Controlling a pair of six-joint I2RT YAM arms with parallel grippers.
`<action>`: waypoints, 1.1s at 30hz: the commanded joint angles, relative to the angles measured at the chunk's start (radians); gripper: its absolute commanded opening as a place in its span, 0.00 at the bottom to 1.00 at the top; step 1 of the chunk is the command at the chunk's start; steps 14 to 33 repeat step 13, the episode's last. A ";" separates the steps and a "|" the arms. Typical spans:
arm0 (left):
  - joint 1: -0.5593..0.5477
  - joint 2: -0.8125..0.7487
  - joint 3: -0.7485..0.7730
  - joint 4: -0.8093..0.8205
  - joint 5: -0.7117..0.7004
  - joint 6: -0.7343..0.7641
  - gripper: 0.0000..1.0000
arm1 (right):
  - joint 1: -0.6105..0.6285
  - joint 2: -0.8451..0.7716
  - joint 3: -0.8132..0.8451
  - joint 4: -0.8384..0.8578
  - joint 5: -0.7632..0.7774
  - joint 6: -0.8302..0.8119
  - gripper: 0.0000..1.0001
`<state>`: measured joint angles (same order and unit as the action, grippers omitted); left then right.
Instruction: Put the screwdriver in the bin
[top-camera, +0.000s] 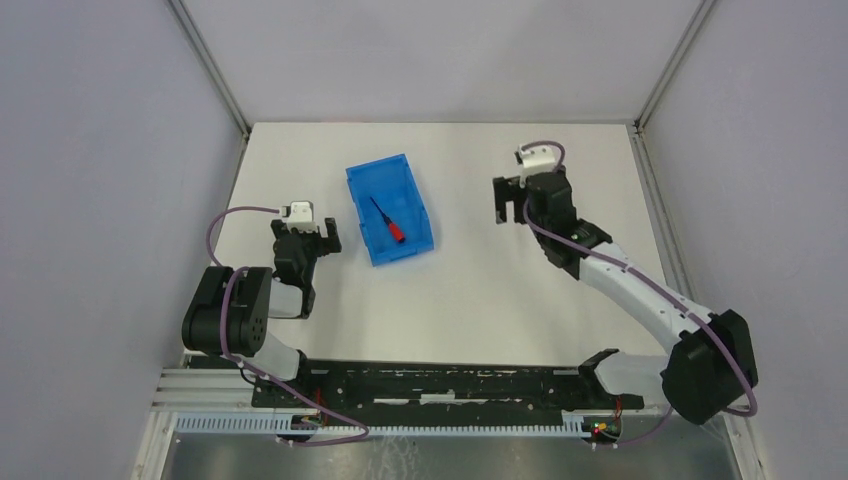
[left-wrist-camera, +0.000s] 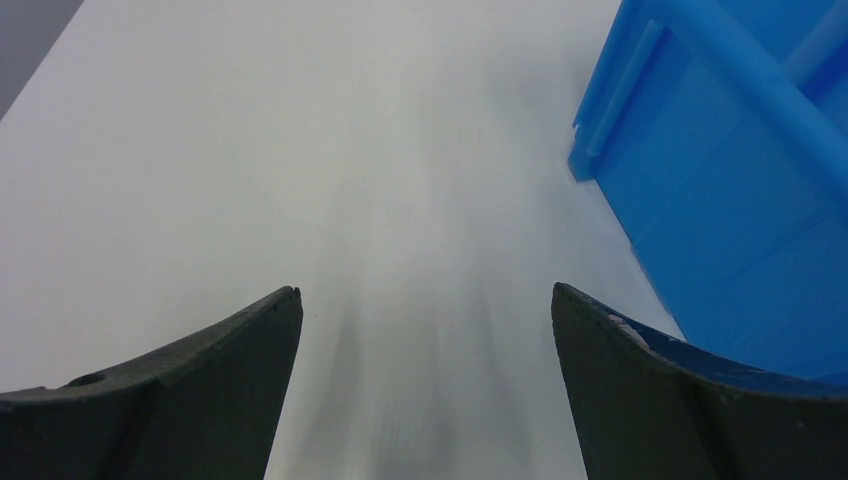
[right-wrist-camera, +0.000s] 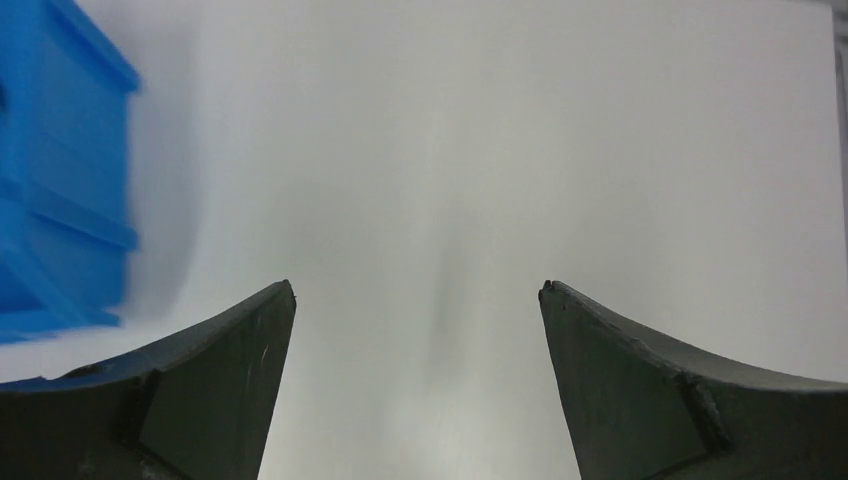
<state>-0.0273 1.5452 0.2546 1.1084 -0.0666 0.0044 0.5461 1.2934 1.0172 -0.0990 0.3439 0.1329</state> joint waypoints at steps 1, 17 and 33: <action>0.007 -0.017 0.003 0.031 0.014 -0.029 1.00 | -0.072 -0.145 -0.273 0.145 0.050 -0.016 0.98; 0.007 -0.017 0.003 0.031 0.015 -0.029 1.00 | -0.088 -0.308 -0.648 0.265 0.127 0.026 0.98; 0.007 -0.017 0.003 0.031 0.015 -0.029 1.00 | -0.088 -0.308 -0.648 0.265 0.127 0.026 0.98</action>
